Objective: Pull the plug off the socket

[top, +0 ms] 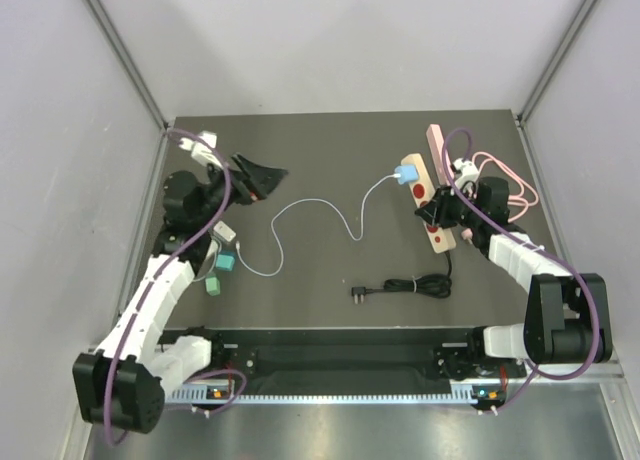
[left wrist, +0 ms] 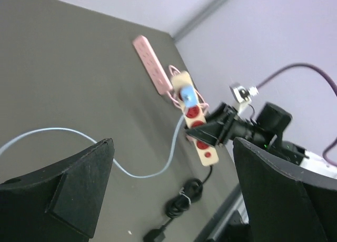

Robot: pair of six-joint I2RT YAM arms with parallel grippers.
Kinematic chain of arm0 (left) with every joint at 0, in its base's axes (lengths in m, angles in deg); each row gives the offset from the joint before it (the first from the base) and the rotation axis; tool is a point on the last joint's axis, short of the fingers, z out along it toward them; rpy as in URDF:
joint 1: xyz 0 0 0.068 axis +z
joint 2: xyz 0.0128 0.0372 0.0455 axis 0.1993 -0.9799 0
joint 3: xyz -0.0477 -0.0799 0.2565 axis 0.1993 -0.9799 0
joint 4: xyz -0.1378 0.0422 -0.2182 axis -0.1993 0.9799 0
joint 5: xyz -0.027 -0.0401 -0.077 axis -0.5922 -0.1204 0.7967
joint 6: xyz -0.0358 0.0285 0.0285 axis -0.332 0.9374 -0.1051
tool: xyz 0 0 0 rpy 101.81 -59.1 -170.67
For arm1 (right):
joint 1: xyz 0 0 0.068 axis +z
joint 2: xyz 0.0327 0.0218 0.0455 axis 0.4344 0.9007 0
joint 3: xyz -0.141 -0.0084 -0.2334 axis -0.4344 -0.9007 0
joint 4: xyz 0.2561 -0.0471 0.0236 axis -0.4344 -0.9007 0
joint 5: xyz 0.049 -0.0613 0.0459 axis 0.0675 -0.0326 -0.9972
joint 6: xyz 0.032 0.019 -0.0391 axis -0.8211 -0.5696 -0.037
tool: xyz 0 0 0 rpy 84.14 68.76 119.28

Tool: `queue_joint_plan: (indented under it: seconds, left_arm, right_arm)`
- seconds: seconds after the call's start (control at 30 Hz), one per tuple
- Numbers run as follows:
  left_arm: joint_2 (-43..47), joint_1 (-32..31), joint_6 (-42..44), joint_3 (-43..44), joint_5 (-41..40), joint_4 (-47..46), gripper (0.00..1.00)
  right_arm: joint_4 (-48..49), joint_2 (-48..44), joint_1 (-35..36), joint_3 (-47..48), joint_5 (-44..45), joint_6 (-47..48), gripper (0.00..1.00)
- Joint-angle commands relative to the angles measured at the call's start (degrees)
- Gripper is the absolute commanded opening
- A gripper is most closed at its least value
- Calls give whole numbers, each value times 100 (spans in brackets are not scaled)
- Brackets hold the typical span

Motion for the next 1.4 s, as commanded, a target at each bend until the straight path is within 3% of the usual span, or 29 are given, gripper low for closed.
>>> queue_joint_plan:
  seconds: [0.0,0.3,0.57,0.97,1.37]
  left_arm:
    - [-209,-795,41,332,-424,-455,99]
    - [-1579,-3098,-143,631,-2048,-1457,99]
    - [-3319,-4146,-478,1368,-3306,-2239,96]
    - [-4779,-4411,-829,2432,-5019,-2240,95]
    - [-5650,-4411,-794,3592,-5425,-1634,87]
  right_arm:
    - [577,-172,-51,222,-245,146,0]
    - [604,-189,-51,214,-298,68,0]
    - [674,-295,-51,170,-394,-64,0]
    - [718,-365,-42,170,-500,-135,0]
    - [736,-462,-51,161,-526,-135,0]
